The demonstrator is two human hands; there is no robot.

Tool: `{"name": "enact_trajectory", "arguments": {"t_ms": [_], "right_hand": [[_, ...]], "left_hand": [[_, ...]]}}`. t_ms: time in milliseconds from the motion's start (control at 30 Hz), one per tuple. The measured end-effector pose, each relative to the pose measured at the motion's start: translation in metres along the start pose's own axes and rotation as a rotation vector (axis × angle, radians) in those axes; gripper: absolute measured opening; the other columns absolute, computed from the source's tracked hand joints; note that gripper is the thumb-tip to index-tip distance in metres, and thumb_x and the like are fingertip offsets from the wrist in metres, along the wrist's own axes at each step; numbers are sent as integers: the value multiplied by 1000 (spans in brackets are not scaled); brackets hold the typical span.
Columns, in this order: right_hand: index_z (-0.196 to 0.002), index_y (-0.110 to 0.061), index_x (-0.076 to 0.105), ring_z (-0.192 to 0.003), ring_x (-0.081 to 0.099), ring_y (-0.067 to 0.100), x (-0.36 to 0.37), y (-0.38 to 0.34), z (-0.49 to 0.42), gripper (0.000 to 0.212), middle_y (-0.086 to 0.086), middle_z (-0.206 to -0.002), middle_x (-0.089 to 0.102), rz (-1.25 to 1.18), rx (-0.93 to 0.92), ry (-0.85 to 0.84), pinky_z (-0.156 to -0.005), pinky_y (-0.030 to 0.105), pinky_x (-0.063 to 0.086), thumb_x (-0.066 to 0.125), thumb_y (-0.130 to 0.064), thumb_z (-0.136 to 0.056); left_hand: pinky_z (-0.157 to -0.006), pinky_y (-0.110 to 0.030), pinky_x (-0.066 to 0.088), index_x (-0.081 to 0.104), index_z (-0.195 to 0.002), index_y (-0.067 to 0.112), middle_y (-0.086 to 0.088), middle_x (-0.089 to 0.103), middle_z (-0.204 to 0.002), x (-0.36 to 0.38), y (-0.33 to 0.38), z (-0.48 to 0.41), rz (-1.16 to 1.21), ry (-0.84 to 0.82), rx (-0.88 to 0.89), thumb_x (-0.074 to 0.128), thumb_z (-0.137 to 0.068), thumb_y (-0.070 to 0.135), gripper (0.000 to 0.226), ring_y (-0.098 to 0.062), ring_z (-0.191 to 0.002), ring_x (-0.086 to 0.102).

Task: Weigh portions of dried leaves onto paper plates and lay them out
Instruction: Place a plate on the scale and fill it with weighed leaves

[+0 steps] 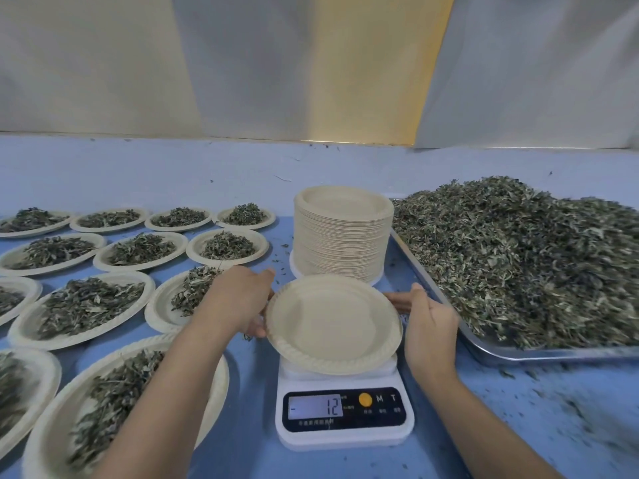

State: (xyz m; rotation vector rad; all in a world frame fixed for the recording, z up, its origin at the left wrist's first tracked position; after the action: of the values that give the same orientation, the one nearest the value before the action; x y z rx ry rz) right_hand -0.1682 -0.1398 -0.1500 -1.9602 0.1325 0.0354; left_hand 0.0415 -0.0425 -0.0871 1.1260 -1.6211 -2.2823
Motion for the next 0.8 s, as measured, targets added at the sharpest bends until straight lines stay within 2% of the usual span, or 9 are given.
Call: {"name": "enact_trajectory", "arguments": {"t_ms": [133,200,267,400,500,567,667,733,800], "right_hand": [[-66,-31,72,-68,67,1,0,2,0,50,-14,-68,72,-2,20,-21,-76,32,53,37,-28,-101],[-67,-32,72,-69,67,0,1,3,0,49,-14,-69,72,7,33,-38,-75,30,52,37,-28,-102],[-66,-34,71,-69,66,-2,1,3,1,49,-17,-70,72,18,35,-49,-74,27,51,37,-29,-101],[-68,-31,71,-71,67,0,0,5,-1,47,-13,-70,72,24,55,-41,-78,29,52,38,-29,-102],[-73,-29,70,-73,67,-1,-1,3,-1,45,-11,-76,73,6,47,-31,-79,29,52,36,-28,-103],[-77,-28,70,-75,66,-2,-1,-3,-1,43,-12,-81,72,-11,28,-28,-79,29,51,35,-27,-102],[-80,-27,70,-77,66,4,-7,-22,-9,38,-11,-81,71,-44,-17,-15,-75,31,51,38,-20,-100],[-81,-24,70,-74,66,4,-16,-34,-21,35,-15,-78,70,-23,-65,15,-71,30,51,40,-16,-96],[-89,-23,70,-73,64,3,-30,-40,-37,29,-17,-80,69,86,-94,38,-67,30,50,42,-17,-94]], "left_hand": [[-63,-38,58,62,-101,-7,-23,69,-82,-2,-1,4,-87,-9,-3,44,-97,30,42,-28,-44,61],[-69,-40,59,62,-102,-8,-22,69,-80,-3,-2,4,-129,3,5,44,-97,31,43,-27,-41,61],[-64,-35,58,62,-98,-7,-19,66,-71,-1,-3,3,-138,12,2,45,-96,31,42,-24,-38,59],[-58,-29,52,51,-70,5,-11,53,-55,1,-6,0,-246,40,56,45,-96,31,37,-23,-42,53],[-53,-30,38,42,-61,8,-5,46,-51,2,-3,2,-404,170,192,44,-95,29,40,-23,-47,43],[-53,-31,35,50,-65,6,-6,52,-58,6,2,7,-405,266,322,44,-95,24,35,-24,-54,48],[-68,-33,43,66,-90,5,-7,67,-88,17,17,18,-289,334,518,44,-95,19,27,-23,-79,59],[-70,-27,38,68,-92,9,-2,67,-91,29,27,25,-195,284,583,46,-94,18,24,-17,-85,59],[-65,-18,37,70,-91,16,6,67,-87,42,36,30,-122,187,601,48,-93,20,23,-10,-84,58]]}}
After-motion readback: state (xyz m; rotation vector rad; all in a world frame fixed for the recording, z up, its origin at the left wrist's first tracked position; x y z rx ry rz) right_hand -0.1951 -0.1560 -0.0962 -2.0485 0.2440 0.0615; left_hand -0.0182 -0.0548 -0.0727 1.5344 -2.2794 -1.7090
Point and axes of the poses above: each hand's wrist, its own z-axis away from the middle knuckle, its own x-axis out of the palm, y = z × x, the point moved 2 cm from there along -z, towards the middle knuckle
